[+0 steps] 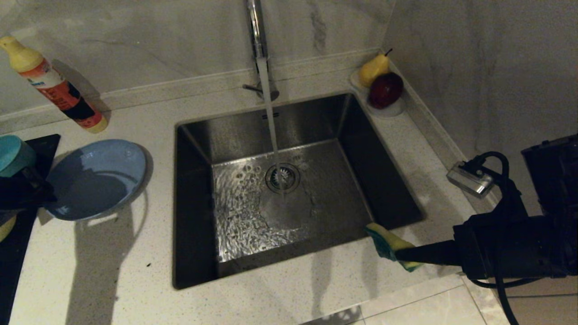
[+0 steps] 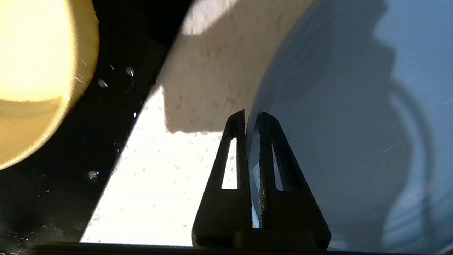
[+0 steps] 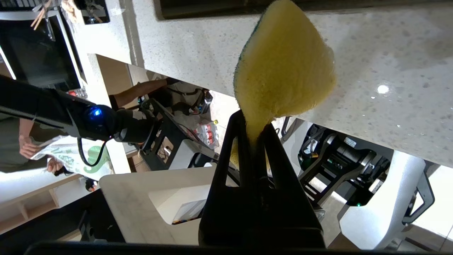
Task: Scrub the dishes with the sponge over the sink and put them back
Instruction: Wash the plate
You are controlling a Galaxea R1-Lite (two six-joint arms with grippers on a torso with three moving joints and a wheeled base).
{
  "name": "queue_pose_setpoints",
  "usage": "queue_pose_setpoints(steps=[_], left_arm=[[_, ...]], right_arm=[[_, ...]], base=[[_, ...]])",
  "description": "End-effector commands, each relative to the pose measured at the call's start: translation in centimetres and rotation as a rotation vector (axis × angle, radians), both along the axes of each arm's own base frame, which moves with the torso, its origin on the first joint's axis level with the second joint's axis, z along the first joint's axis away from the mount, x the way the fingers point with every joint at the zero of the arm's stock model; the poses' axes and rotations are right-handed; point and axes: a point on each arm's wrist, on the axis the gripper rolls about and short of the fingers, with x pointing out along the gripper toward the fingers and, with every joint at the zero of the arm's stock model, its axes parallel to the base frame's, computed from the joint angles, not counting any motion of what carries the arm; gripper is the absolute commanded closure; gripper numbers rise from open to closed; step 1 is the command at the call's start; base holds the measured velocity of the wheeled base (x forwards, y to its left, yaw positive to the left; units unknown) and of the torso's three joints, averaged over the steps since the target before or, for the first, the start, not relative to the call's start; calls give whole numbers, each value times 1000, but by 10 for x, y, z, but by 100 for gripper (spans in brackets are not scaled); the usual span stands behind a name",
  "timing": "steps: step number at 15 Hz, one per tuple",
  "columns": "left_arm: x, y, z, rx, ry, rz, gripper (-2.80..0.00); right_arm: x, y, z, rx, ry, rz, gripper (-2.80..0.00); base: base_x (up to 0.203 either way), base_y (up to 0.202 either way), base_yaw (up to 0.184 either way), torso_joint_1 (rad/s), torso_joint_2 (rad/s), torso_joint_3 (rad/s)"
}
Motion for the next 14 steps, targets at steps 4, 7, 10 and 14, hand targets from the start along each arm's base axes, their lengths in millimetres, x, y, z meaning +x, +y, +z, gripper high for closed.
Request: queue_pose_setpoints(steps=[4,7,10,14], left_arm=[[-15,3,44,-8,-148,66,0],[-29,-6,65,-20,-200,29,0],[-48,-24,81,-95,-262,-96,0],[-58,-35,82,-178,-280,-207,0]], right_arm=[[-1,1,0,3,1,5,0],[-2,4,-1,1,5,21,0],[-1,4,-1,0,5,22,0],[-3,3,0,2,-1,20,0]], base=[[0,0,0,0,0,0],[0,0,0,0,0,0],[0,0,0,0,0,0],[0,0,0,0,0,0]])
